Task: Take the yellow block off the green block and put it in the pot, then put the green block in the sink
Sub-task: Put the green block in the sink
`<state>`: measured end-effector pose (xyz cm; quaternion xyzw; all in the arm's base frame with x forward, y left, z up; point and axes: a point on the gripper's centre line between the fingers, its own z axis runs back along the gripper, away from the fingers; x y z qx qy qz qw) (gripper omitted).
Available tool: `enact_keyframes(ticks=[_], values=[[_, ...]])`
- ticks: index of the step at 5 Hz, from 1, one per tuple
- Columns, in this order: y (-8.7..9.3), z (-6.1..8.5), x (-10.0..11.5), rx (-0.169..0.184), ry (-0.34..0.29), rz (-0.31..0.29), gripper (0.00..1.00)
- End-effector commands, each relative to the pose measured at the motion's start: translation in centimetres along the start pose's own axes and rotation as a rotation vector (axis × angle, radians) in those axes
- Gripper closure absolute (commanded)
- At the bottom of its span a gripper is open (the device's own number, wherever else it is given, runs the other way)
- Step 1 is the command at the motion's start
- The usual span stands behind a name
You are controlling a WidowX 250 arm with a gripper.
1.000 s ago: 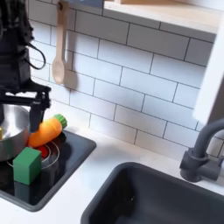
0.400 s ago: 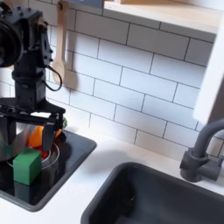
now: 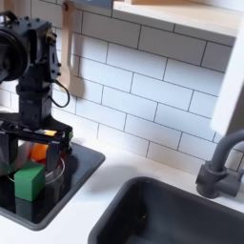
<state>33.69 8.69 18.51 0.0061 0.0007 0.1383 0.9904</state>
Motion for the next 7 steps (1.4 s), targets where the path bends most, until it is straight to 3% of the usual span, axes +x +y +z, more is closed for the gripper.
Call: enact_keyframes(ticks=[1, 7], values=[[0.0, -0.7, -0.1, 0.012, 0.01, -0.006, 0.0], [0.3, -3.8, -0.3, 0.045, 0.074, -0.003, 0.0]])
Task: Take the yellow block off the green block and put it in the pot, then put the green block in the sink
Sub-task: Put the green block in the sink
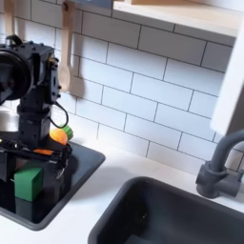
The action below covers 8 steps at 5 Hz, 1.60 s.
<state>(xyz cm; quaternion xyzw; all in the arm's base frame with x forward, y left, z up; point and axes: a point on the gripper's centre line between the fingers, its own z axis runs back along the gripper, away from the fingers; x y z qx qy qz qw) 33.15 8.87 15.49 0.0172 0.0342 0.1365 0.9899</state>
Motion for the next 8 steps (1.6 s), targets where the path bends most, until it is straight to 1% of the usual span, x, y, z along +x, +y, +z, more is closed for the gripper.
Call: enact_keyframes(ticks=[1, 2, 3, 5, 6, 7, 8], values=[[0.1, -1.4, 0.4, 0.017, 0.024, 0.005, 0.0], [0.1, -1.5, 0.5, 0.017, 0.021, 0.009, 0.0], [-0.3, -1.7, 0.5, 0.024, 0.023, -0.002, 1.0], [-0.1, -0.9, 0.3, 0.009, 0.014, -0.003, 1.0], [-0.5, -0.5, 0.3, -0.001, 0.021, -0.015, 1.0], [-1.4, 0.5, 0.5, -0.024, 0.013, -0.034, 1.0], [-1.6, 1.2, 0.5, -0.035, -0.002, -0.031, 1.0]])
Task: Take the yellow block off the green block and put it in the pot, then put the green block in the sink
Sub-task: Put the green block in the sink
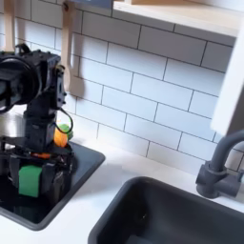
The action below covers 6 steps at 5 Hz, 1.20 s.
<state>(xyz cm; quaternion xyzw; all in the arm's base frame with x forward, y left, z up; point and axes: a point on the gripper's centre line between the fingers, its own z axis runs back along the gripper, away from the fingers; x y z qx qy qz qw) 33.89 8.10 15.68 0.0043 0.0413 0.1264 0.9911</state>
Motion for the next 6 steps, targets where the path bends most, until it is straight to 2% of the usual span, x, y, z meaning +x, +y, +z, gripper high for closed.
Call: enact_keyframes(ticks=[1, 4, 6], values=[[-2.0, 1.2, -0.1, -0.018, -0.028, -0.034, 1.0], [-4.3, -0.1, -0.2, -0.007, -0.025, -0.075, 1.0], [-6.8, 0.1, -0.7, -0.004, -0.03, -0.112, 1.0]])
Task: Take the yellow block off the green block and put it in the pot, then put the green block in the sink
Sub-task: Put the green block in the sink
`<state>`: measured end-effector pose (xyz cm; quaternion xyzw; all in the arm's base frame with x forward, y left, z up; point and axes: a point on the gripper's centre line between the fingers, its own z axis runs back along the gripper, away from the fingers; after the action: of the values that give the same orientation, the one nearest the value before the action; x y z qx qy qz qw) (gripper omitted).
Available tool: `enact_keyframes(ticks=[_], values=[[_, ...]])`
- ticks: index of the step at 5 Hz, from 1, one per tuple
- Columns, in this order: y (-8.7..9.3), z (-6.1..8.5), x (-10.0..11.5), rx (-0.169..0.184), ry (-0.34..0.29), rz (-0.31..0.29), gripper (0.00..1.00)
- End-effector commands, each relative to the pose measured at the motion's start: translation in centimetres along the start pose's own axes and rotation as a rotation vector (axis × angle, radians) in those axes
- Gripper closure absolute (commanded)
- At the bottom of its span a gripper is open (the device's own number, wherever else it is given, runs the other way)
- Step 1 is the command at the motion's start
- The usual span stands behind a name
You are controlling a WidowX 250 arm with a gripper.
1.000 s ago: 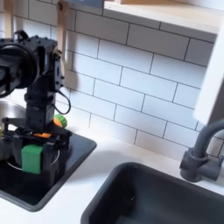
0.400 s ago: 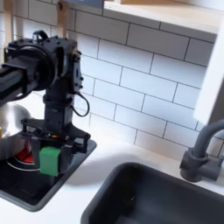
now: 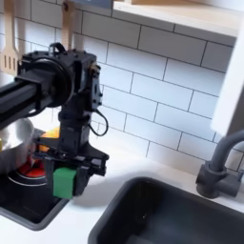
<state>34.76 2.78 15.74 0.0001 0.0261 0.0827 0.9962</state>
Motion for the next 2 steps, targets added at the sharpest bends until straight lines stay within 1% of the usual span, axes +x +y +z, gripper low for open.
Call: enact_keyframes(ticks=[1, 2], values=[[-3.1, 0.2, -0.4, 0.002, -0.004, -0.054, 1.0], [-4.7, 0.3, -0.6, -0.002, -0.004, -0.082, 1.0]])
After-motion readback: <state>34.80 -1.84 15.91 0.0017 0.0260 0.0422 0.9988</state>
